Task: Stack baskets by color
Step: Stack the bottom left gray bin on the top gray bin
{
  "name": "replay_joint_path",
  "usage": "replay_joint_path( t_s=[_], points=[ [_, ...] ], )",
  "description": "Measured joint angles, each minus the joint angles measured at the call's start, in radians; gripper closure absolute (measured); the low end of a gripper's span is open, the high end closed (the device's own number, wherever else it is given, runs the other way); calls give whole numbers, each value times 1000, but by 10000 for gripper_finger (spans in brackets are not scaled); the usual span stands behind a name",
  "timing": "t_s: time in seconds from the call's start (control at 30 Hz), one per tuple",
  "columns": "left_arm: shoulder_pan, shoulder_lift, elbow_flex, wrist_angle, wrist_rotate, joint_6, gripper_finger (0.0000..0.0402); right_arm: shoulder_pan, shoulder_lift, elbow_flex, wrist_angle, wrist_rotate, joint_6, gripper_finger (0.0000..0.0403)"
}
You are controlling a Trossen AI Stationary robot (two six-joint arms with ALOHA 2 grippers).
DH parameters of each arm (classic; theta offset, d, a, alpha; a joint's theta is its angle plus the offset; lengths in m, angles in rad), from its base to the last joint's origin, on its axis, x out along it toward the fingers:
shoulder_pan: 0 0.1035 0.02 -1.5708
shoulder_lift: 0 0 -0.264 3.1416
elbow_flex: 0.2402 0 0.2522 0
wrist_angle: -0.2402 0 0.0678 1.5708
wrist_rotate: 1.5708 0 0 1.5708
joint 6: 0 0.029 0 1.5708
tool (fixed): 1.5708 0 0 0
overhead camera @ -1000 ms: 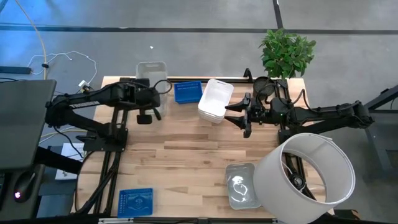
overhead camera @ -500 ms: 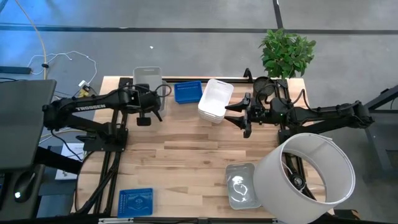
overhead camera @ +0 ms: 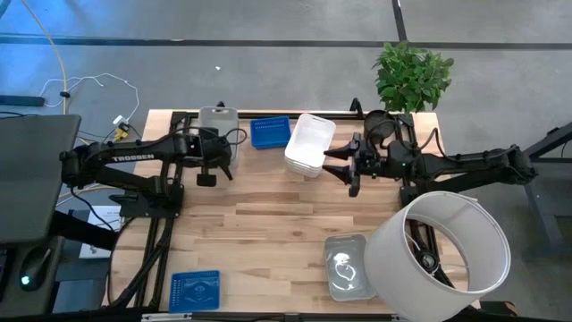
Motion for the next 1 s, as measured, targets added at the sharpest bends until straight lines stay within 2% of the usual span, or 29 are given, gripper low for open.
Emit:
replay_joint_path(
  t_s=[0.43, 0.73, 0.87, 1.0],
  points=[
    [6, 0, 0, 8, 92, -14, 401, 0, 0, 0, -9, 0, 0, 194],
    [13, 0, 0, 14, 84, -40, 398, 0, 0, 0, -9, 0, 0, 194],
    [13, 0, 0, 17, 79, -43, 382, 0, 0, 0, -10, 0, 0, 194],
    [13, 0, 0, 17, 78, -57, 348, 0, 0, 0, -9, 0, 0, 194]
  ],
)
